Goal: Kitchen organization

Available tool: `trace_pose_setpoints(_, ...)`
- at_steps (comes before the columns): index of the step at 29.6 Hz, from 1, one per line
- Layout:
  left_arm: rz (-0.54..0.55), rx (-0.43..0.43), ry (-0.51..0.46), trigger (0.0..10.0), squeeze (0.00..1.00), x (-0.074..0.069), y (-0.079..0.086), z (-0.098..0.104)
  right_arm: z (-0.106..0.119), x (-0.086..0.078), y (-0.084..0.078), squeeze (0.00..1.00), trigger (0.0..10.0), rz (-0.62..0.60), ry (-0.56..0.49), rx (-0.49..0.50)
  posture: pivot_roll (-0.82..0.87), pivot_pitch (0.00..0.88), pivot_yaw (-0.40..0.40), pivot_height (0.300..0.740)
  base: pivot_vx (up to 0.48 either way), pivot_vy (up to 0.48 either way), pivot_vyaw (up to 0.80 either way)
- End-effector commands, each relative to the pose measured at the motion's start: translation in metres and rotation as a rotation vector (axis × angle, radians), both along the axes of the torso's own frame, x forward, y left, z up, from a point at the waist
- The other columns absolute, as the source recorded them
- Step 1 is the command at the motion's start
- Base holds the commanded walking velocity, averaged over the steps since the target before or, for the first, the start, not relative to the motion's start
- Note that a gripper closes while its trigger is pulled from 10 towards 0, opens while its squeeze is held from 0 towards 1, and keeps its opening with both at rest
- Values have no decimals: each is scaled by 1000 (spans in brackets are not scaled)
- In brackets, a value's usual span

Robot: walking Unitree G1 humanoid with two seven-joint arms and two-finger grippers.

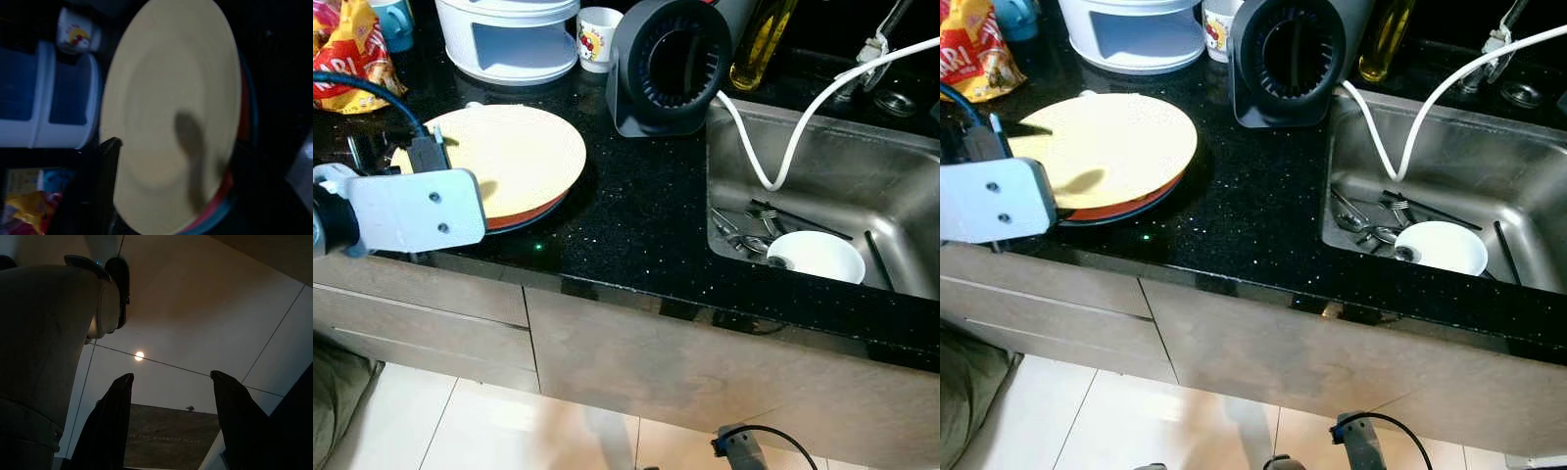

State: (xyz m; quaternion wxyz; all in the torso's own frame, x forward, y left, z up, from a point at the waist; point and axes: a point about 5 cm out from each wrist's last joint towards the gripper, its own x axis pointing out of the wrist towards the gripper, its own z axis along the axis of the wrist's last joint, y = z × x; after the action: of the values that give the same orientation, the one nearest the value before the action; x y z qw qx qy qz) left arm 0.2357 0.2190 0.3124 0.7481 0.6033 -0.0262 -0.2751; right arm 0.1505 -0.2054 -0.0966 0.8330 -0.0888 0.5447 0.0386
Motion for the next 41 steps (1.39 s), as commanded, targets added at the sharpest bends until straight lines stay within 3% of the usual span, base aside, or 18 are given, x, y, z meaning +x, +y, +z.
trace_pose_setpoints(1,-27,17,34,0,0,-2,-2,-4,-4,-10,-1,0,10000,-6,34,-7,259,131,-71,740,0,0,0)
trace_pose_setpoints(16,-32,19,44,0,0,0,-1,-10,-2,-8,-6,0,10000,-23,21,-17,251,130,-73,740,0,0,0)
trace_pose_setpoints(19,-32,20,41,0,0,1,-1,-10,-1,-6,-8,0,10000,-56,4,-16,251,130,-73,740,0,0,0)
trace_pose_setpoints(25,-60,-3,-4,0,0,4,-6,-8,6,5,-19,0,10000,-250,-91,53,232,130,-76,740,0,0,0)
trace_pose_setpoints(27,-94,-29,-70,0,0,7,-12,-1,12,15,-22,0,10000,-342,-172,179,221,129,-75,740,0,0,0)
trace_pose_setpoints(28,-94,-29,-70,0,0,7,-12,-1,12,15,-22,0,10000,-342,-172,179,221,129,-75,740,0,0,0)
trace_pose_setpoints(30,-120,-51,-135,0,0,8,-17,7,18,23,-21,0,10000,-356,-237,322,215,128,-73,740,0,0,0)
trace_pose_setpoints(31,-120,-51,-135,0,0,8,-17,7,18,23,-21,0,10000,-356,-237,322,215,128,-73,740,0,0,0)
trace_pose_setpoints(35,-183,-96,-254,0,0,9,-25,26,37,40,-19,0,10000,-255,-356,674,196,122,-75,740,0,0,0)
trace_pose_setpoints(36,-183,-96,-254,0,0,9,-25,26,37,40,-19,0,10000,-255,-356,674,196,122,-75,740,0,0,0)
trace_pose_setpoints(38,-230,-137,-285,0,0,8,-32,31,48,47,-16,0,10000,-137,-388,826,186,117,-75,740,0,0,0)
trace_pose_setpoints(39,-230,-137,-285,0,0,8,-32,31,48,47,-16,0,10000,-137,-388,826,186,117,-75,740,0,0,0)
trace_pose_setpoints(40,-283,-189,-300,0,0,7,-40,36,60,51,-10,0,10000,35,-392,979,179,114,-77,740,0,0,0)
trace_pose_setpoints(41,-283,-189,-300,0,0,7,-40,36,60,51,-10,0,10000,35,-392,979,179,114,-77,740,0,0,0)
